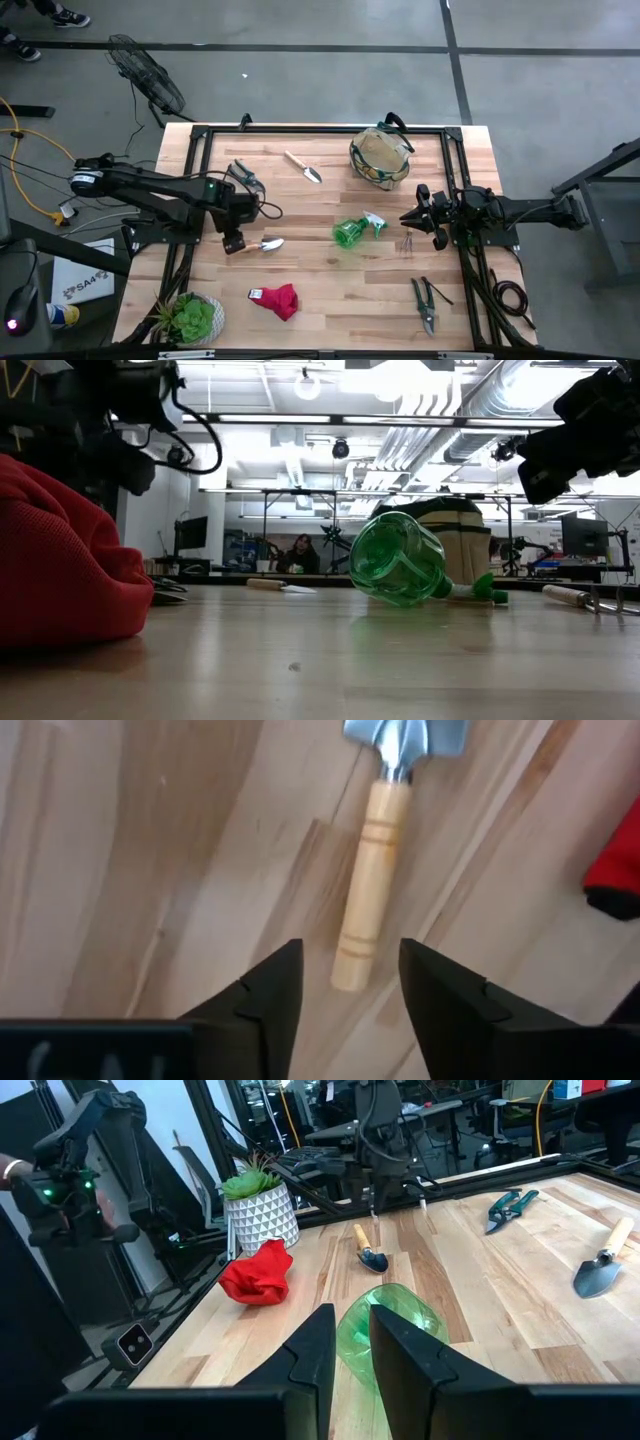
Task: Pick & Place Garden tools in Gardening bag
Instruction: Put the bottom gardening trowel into the gardening bag
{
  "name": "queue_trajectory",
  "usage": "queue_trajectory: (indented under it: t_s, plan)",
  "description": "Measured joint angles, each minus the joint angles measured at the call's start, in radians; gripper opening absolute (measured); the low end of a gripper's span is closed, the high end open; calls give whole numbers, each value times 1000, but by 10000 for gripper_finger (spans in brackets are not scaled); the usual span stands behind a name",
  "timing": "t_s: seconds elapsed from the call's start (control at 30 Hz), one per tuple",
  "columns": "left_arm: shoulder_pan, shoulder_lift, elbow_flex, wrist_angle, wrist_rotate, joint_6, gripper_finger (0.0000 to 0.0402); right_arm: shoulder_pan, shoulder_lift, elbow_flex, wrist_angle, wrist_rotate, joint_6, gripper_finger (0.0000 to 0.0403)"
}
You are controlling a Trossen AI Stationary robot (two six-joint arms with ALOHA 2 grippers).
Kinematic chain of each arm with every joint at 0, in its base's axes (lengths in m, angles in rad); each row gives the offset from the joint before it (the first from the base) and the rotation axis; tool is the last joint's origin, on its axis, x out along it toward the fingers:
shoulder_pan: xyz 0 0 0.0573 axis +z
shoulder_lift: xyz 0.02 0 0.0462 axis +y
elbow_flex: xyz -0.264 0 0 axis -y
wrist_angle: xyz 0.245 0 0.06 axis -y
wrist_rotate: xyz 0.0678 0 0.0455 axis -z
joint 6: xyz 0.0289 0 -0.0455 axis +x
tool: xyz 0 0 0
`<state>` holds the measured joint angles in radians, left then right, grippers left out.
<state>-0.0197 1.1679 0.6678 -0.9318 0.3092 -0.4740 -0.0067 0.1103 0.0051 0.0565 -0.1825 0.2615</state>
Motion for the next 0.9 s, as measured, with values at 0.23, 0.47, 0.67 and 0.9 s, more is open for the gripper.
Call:
queue_trajectory:
  t_s: [0.23, 0.47, 0.67, 0.9]
  plan:
    - [-9, 0, 0, -62, 44, 47, 173, 0, 0, 0, 0, 0, 0, 57]
    - [-114, 0, 0, -56, -29, 47, 173, 0, 0, 0, 0, 0, 0, 57]
    - [-207, 0, -1, -56, -160, 3, 173, 0, 0, 0, 0, 0, 0, 57]
    - [-304, 0, -1, -28, -211, -16, 173, 0, 0, 0, 0, 0, 0, 57]
